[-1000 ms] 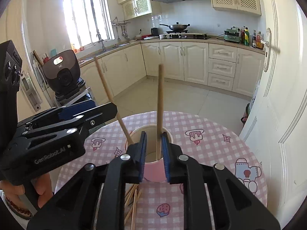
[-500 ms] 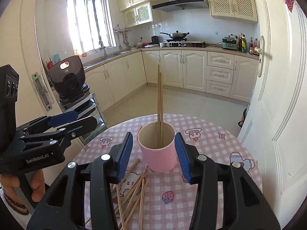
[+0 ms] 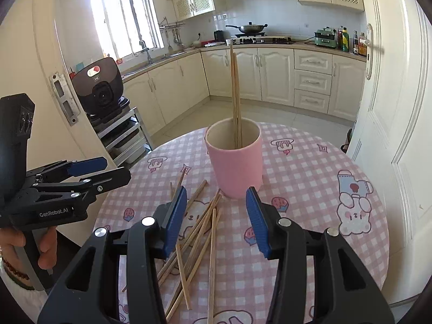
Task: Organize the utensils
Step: 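Lower both tools to the chopsticks and close each on one chopstick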
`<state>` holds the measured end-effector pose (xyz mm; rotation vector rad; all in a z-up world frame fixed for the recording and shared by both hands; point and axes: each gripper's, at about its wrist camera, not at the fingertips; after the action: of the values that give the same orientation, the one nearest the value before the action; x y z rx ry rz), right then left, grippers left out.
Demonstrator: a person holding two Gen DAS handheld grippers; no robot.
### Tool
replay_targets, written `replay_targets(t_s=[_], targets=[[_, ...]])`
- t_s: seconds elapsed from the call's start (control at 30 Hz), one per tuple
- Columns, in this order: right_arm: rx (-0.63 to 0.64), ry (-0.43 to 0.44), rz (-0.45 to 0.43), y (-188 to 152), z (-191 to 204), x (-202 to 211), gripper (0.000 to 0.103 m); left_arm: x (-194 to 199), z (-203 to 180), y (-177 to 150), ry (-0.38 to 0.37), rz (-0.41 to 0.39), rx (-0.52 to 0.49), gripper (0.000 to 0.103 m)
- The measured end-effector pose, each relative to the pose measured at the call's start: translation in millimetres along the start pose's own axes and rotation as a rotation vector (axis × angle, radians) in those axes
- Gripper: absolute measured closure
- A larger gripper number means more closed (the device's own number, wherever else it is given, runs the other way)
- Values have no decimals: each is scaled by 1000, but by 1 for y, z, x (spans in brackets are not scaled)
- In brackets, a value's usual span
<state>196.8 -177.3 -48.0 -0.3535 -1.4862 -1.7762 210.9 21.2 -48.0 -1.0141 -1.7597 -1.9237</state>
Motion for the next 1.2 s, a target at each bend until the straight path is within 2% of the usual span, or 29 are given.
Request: replay_targets(t_s=[0.2,0.33,0.53,0.73,0.83,0.97,1.03,1.1,1.17,1.2], targets=[[-2,13,98,-13,-4,-22,60,-32,4,-12,-16,96,13,31],[-11,30,174,-23,-8,-39,60,-57,3,-17,-44,171,31,46],[-1,35,255,-36,-10,-60,60,-87,4,-19,-38,243,55,58],[15,44,317,-40,-10,-75,61,-108,8,-19,-44,286,81,67],[24,43,344,-41,-10,-82,65,-114,8,-18,-38,293,82,69],[42,28,378,-42,-8,-90,73,-122,10,-19,-54,306,96,87],[59,7,388,-42,-7,-93,79,-123,10,-21,-66,305,101,91],[47,21,389,-40,-9,-95,85,-122,11,-22,-71,298,105,92],[47,16,389,-39,-10,-97,95,-119,13,-22,-89,289,115,93],[47,14,389,-38,-11,-98,97,-117,12,-22,-94,286,113,93]])
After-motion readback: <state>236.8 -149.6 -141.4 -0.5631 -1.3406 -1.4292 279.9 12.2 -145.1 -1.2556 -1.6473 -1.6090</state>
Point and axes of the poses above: each gripper's, at about its wrist camera, not at the fingertips, and x roughly against the way its jaws point, z to its left, y to its top, and after that the axes turned 8 degrees about -x, right-handed
